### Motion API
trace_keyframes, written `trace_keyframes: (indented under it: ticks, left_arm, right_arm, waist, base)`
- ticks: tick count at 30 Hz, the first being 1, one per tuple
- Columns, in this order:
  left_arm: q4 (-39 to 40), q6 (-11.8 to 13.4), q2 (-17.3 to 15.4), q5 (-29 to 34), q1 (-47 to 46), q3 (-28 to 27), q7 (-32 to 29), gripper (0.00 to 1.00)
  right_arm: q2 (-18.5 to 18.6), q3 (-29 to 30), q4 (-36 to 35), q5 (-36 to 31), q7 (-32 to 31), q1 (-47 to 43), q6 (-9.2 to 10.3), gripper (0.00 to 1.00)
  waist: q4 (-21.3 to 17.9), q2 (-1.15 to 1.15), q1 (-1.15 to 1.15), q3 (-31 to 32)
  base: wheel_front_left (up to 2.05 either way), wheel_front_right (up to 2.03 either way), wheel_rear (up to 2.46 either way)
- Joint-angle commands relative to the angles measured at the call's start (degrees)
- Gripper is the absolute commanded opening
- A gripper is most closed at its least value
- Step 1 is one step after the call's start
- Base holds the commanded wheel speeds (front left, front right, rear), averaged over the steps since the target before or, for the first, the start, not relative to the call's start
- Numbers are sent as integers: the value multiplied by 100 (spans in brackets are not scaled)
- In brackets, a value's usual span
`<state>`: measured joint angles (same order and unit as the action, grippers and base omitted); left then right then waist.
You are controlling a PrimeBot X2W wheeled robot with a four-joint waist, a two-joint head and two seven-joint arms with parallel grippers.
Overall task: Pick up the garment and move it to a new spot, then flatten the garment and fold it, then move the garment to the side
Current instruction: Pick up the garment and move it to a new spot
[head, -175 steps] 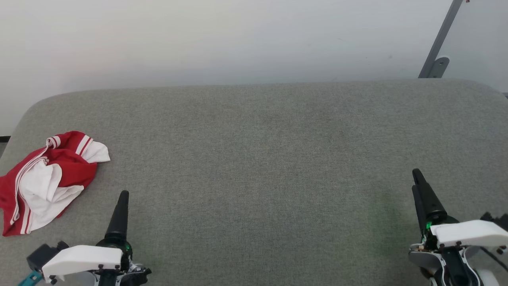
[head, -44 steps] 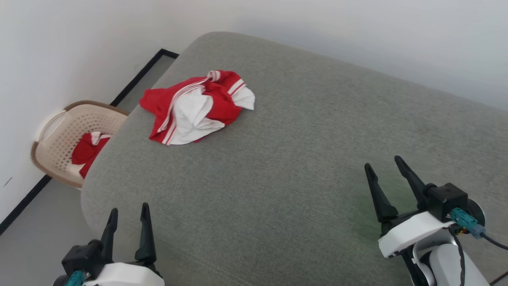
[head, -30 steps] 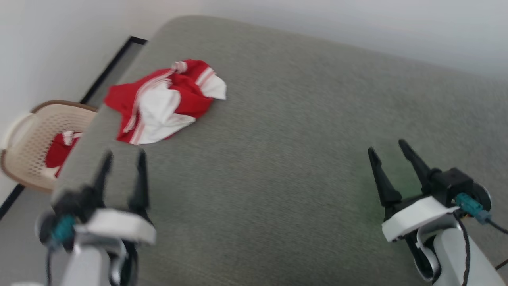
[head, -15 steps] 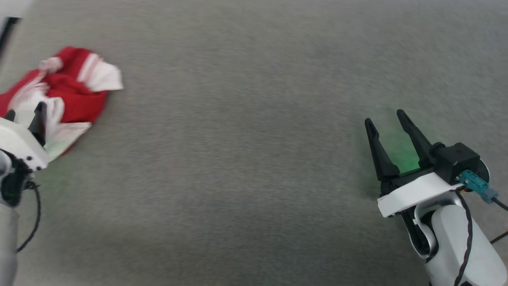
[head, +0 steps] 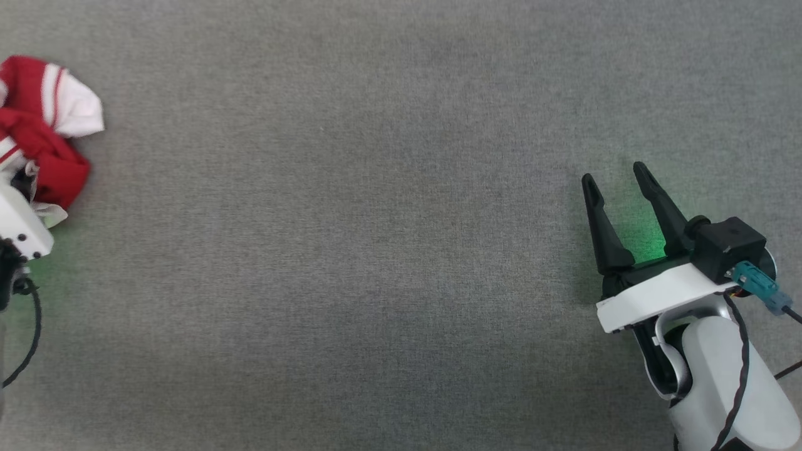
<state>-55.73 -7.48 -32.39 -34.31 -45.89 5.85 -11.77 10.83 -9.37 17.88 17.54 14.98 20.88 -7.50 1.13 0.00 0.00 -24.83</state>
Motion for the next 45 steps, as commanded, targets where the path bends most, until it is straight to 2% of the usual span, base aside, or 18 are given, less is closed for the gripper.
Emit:
trace_keyframes:
  ticks: [1, 5, 9, 17, 20, 25, 26, 31, 33, 37, 45]
  left_arm:
    - [73, 3, 71, 39, -84, 102, 184, 0]
    - [282, 2, 92, -63, -118, 338, 515, 0]
    - [784, 3, 138, -310, -48, 717, 573, 0]
    - [2848, 3, 419, -1236, 106, 1907, -61, 0]
    - [3381, 4, 660, -1519, 95, 2235, -365, 0]
    - [3907, 4, 1309, -1909, -241, 2652, -718, 0]
    - [3907, 4, 1309, -1909, -241, 2652, -718, 0]
    - [3875, 17, 2058, -2659, -614, 2608, -1035, 0]
    - [3725, 47, 2138, -2828, -728, 2578, -1177, 0]
    - [2943, 180, 1957, -2681, -823, 2615, -1352, 0]
    - [1050, 99, 1346, -2154, -1101, 2877, -1226, 0]
  right_arm:
    - [-43, 5, -4, -34, 28, 22, 2, 100]
    - [-104, -9, 41, -46, 28, -90, 2, 100]
    - [-208, 9, 70, -39, 27, -188, 2, 100]
    - [-464, 50, 85, 53, 28, -397, 2, 100]
    - [-540, 106, 68, 93, 28, -426, 2, 100]
    - [-640, 248, 36, 185, 27, -494, 2, 100]
    - [-640, 248, 36, 185, 27, -494, 2, 100]
    - [-696, 314, 41, 240, 28, -464, 2, 100]
    - [-725, 340, 42, 277, 28, -450, 2, 100]
    - [-775, 339, 60, 346, 28, -433, 2, 100]
    - [-794, 300, 34, 716, 27, -420, 2, 100]
  waist:
    - [55, 0, 0, 118]
    - [130, 0, 0, 450]
    - [133, 0, 0, 800]
    - [-270, 0, 0, 1100]
    - [-523, 0, 0, 1062]
    - [-946, 0, 0, 913]
    - [-946, 0, 0, 913]
    - [-1394, 0, 0, 760]
    - [-1572, 0, 0, 719]
    - [-1898, 0, 0, 647]
    - [-2378, 0, 0, 451]
  base:
    - [0, 0, 0]
    - [0, 0, 0]
    - [0, 0, 0]
    - [0, 0, 0]
    - [0, 0, 0]
    - [0, 0, 0]
    - [0, 0, 0]
    - [0, 0, 0]
    - [0, 0, 0]
    - [0, 0, 0]
    - [0, 0, 0]
